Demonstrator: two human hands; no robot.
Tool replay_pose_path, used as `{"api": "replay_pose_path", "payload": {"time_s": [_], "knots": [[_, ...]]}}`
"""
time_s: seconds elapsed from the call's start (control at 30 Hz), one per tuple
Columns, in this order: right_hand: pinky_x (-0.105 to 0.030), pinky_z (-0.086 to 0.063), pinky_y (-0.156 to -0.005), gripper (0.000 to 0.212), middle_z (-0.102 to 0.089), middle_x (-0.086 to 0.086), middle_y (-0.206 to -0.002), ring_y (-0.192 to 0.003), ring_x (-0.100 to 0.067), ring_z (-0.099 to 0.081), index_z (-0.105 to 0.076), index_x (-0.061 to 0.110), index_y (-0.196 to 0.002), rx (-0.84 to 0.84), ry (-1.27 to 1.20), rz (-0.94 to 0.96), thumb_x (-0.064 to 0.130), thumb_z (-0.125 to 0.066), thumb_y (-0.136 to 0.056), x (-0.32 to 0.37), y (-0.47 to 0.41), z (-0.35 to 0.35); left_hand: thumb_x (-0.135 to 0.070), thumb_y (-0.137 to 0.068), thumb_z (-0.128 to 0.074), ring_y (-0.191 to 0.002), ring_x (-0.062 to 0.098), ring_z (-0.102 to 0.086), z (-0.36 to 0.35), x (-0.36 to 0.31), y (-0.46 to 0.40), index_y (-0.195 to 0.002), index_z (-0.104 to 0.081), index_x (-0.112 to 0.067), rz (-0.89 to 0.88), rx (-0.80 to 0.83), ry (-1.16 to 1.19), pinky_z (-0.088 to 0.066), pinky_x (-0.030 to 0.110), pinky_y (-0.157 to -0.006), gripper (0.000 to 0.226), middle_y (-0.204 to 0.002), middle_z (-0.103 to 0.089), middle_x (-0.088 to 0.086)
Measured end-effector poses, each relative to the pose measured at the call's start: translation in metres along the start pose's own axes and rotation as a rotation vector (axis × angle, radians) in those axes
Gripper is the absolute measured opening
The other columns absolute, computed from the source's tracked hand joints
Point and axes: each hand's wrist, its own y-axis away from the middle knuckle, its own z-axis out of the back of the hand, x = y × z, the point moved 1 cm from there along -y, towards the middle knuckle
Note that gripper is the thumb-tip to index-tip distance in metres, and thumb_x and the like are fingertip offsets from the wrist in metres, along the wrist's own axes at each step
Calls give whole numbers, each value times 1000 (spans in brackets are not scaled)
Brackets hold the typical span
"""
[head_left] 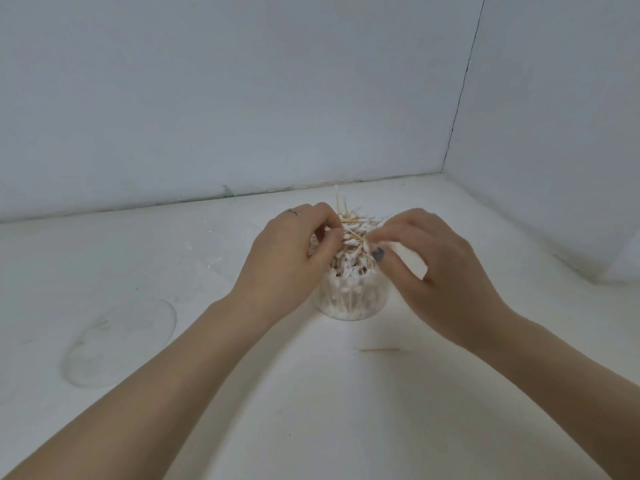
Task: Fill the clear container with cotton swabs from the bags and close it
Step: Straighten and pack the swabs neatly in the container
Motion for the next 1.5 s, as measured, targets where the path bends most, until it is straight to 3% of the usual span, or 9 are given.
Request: {"api": "replay_pose_path", "payload": {"time_s": [0.1, 0.23, 0.33, 0.53, 0.67, 0.97, 1.07, 1.2, 1.5], "knots": [[-17, -42, -80, 22, -60, 14, -100, -92, -4, -56, -66, 25, -114, -21, -4, -81, 21, -66, -92, -2, -8, 0, -27, -99, -59, -80, 2, -52, 3, 0, -4, -94, -64, -27, -28, 7, -34, -41, 25, -71, 7, -84, -61, -14], [-16, -37, -78, 32, -57, 14, -105, -91, -2, -53, -66, 27, -122, 96, 2, -104, 24, -66, -91, -3, -18, -5, -34, -95, -66, -82, -1, -53, 6, 1, -8, -99, -62, -29, -37, 64, -43, -39, 19, -69, 8, -87, -61, -16], [-23, -42, -83, 38, -59, 11, -111, -96, -6, -53, -65, 27, -128, 218, 3, -109, 22, -64, -91, -3, -27, -5, -41, -91, -69, -87, 0, -53, 5, 3, -6, -105, -61, -29, -48, 123, -95, -43, 25, -75, 20, -95, -61, -16], [-20, -42, -68, 12, -59, 7, -87, -76, -8, -56, -69, 24, -96, 268, 6, -87, 16, -67, -88, -3, -36, 0, -33, -97, -58, -94, 17, -56, 5, -5, -7, -112, -58, -23, -144, 179, -300, -48, 42, -78, 18, -103, -60, -8], [-15, -42, -65, 16, -60, 6, -77, -71, -11, -56, -69, 22, -87, 221, -49, -102, 7, -66, -85, -3, -39, 3, -28, -102, -53, -89, 21, -59, 4, -8, -8, -112, -57, -20, -217, 160, -333, -50, 44, -73, 14, -103, -61, -5], [-18, -51, -63, 18, -67, 6, -60, -59, -9, -65, -71, 23, -80, 269, -149, -215, 6, -67, -85, 1, -44, 17, -24, -99, -59, -73, 0, -54, 20, -9, -12, -95, -63, -24, -135, 76, -115, -35, 16, -63, 5, -73, -54, -16], [-18, -53, -65, 18, -71, 4, -64, -62, -8, -69, -72, 22, -83, 324, -142, -237, 6, -65, -86, 5, -46, 23, -17, -96, -59, -73, 8, -55, 33, -11, -12, -89, -63, -24, -104, 41, -71, -38, 16, -64, 11, -75, -61, -9], [-23, -52, -72, 20, -73, 5, -72, -71, -6, -67, -77, 26, -87, 391, -51, -217, 11, -64, -88, 5, -45, 24, -13, -93, -56, -70, 5, -50, 49, -14, -15, -83, -61, -20, -83, 33, -78, -36, 13, -62, 13, -69, -56, -10], [-4, -39, -77, 24, -70, 20, -101, -95, 3, -62, -69, 31, -112, 148, -25, -167, 17, -56, -98, 1, -4, 9, -13, -92, -55, -63, 5, -47, 63, -27, -25, -78, -61, -20, -89, 228, -125, -37, 12, -59, 16, -63, -53, -7]]}}
